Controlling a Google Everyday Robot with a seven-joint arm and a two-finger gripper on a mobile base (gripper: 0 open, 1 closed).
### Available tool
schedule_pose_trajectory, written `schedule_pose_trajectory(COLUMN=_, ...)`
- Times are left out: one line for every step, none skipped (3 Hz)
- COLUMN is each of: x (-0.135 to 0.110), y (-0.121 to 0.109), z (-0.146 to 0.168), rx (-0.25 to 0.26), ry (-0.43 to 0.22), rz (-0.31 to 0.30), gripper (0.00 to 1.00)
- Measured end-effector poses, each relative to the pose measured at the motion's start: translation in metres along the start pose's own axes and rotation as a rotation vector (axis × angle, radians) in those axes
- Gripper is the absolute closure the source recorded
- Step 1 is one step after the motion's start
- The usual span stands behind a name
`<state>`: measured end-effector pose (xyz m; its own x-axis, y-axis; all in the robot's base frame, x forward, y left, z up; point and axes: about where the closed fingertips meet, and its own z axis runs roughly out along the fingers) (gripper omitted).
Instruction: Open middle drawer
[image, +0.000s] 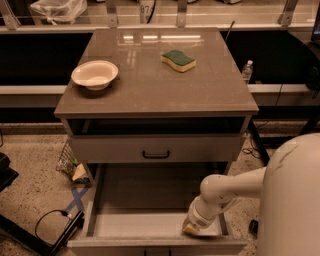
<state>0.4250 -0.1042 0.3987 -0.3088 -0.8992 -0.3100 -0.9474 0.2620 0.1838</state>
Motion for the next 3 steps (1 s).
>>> schedule_pose_trajectory(x=0.0002, y=0.0009, z=0.0009, rx=-0.002, ry=0.001, rz=0.0, gripper=0.65)
schedule_pose_trajectory(x=0.0003, y=0.0018, z=0.0019, rx=-0.005, ry=0.001, rz=0.0, gripper=0.42)
schedule_pose_trajectory(x=0.0005, y=0.0027, z=0.0028, rx=-0.007, ry=0.002, rz=-0.001, gripper=0.19)
